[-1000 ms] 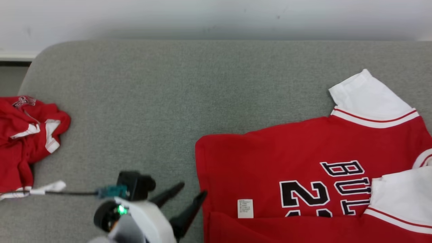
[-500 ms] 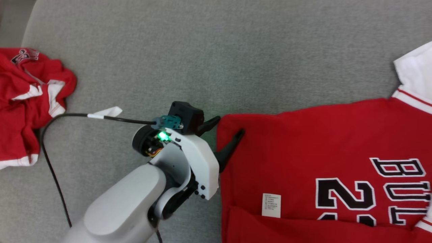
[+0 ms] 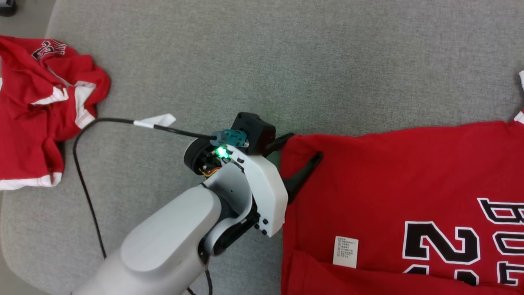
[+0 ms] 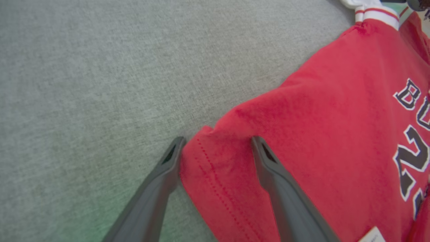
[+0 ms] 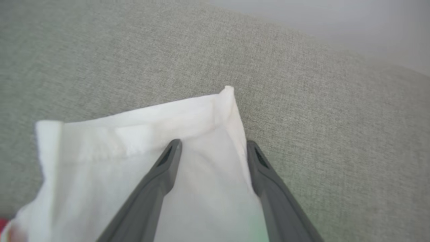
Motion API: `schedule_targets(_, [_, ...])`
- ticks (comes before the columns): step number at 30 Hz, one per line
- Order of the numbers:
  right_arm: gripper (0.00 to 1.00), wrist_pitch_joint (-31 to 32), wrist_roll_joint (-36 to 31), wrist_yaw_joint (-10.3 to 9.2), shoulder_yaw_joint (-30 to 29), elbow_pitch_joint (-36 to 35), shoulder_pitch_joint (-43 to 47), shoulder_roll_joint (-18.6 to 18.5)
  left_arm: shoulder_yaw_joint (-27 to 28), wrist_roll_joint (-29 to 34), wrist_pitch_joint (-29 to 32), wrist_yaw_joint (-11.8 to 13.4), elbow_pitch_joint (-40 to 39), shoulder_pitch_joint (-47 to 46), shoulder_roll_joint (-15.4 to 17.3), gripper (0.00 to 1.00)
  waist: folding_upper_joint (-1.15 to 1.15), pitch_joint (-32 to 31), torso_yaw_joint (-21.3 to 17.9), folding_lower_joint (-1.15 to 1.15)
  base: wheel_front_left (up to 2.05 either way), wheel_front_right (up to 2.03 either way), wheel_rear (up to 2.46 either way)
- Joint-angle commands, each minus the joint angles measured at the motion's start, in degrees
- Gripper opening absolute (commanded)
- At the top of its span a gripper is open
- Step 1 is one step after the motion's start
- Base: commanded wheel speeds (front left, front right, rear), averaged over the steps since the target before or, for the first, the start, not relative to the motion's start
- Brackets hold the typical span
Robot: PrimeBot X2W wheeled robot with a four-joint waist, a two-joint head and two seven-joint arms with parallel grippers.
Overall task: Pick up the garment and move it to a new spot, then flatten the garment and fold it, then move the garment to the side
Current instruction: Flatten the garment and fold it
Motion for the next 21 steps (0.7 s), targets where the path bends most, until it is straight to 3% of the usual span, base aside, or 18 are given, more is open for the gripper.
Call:
schedule_targets(1, [0.00,0.17,2.08,-0.01,1.26,0.48,-0.39,0.98,-1.17,-0.65,1.27,-0.76,1.00,0.35,-0.45,0.42,0.00,0.03,-0.42,0.00,0.00,0.00,0.00])
schedule_targets(2, [0.00,-0.16,3.24,-0.01,1.46,0.48,-0.85,1.14,-1.36,-0.96,1.39,-1.30,1.13,0.31,-0.51,0.00,0.00,-0.08,-0.65,0.00,0.00,0.00,0.00])
schedule_targets(6, [0.00,-4.75,4.33,-0.02,1.19,-0.14,-3.27,0.29,-1.30,-1.95,0.98,-2.56,0.88,0.34,-0.25,0.00,0.00,-0.78,-1.40,0.00,0.00,0.00,0.00])
schedule_targets(15, [0.00,-15.86,3.64,-0.06,-0.39,2.75,-7.61,0.27,2.92,-1.72,-2.48,-0.96,0.97,-2.73,1.16,0.00,0.00,-3.71,-3.39,0.00,0.00,0.00,0.00])
schedule_targets(21, [0.00,-19.78,5.71,-0.06,0.77,2.98,-2.91,-0.56,3.98,-2.35,-3.56,-0.42,0.13,-1.72,2.15,0.00,0.00,-6.69,-5.84,0.00,0.00,0.00,0.00])
